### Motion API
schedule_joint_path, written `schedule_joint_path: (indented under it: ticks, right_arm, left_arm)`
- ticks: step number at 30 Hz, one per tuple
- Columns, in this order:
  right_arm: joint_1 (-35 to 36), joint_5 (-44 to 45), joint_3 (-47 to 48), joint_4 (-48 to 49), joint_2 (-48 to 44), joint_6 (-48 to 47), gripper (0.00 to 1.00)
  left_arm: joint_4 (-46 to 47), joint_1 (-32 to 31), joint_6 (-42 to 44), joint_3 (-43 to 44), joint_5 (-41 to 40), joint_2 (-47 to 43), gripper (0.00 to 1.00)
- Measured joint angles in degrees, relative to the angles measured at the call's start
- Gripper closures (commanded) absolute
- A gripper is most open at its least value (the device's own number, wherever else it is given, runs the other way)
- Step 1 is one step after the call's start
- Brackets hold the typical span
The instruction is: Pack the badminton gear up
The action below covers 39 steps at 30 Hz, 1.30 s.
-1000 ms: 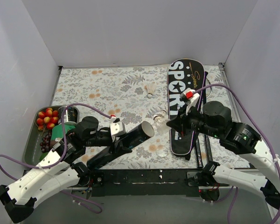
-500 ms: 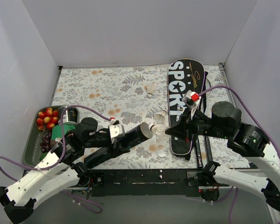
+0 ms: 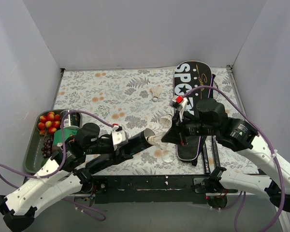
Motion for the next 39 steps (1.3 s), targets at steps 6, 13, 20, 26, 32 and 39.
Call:
schedule_joint_path:
  ticks: [6,13,20,26,32,39]
  right_arm:
    - [0.00,-0.87,3.30,-1.49,4.98,-1.51,0.99]
    - [0.02,-3.34,9.86,-2.23,12.22,-3.02,0.99]
    - [0.02,-5.81,11.15,-2.73,16.41,-3.23,0.99]
    - [0.02,-7.04,11.15,-2.82,17.99,-3.21,0.99]
    - [0.87,-7.50,11.23,-2.99,19.47,-3.19,0.99]
    - [2.84,-6.97,8.70,-0.57,20.26,-1.75,0.99]
  left_arm:
    - [-1.01,0.00,0.48,0.00,0.59,-1.75,0.82]
    - [-1.03,0.00,0.46,0.00,1.36,-3.15,0.82]
    - [-1.40,0.00,0.42,-0.02,1.73,-3.82,0.82]
    - [-2.16,0.00,0.39,-0.02,1.68,-3.82,0.82]
    - [-2.16,0.02,0.20,-0.02,1.68,-3.43,0.82]
    - [-2.62,0.02,-0.04,-0.02,1.51,-2.84,0.81]
